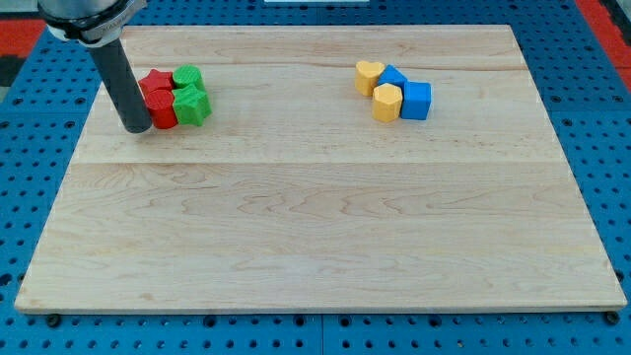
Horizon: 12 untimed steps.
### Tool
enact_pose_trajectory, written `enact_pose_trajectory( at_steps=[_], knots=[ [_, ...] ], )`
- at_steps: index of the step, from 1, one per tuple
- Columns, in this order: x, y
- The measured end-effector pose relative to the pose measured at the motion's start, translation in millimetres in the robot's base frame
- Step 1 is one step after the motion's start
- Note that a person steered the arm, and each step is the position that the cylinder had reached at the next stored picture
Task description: Move away the blue cube from the blue triangle
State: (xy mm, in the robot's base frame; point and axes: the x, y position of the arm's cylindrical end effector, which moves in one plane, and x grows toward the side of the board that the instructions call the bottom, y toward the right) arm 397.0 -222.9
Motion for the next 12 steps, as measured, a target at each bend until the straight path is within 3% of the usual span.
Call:
enact_pose_trajectory(
  at_steps=[1, 4, 8, 9, 11, 12],
  knots=[
    [27, -7],
    [28, 205],
    [-25, 350],
    [-58, 354],
    [-75, 353],
    [-117, 353]
  ],
)
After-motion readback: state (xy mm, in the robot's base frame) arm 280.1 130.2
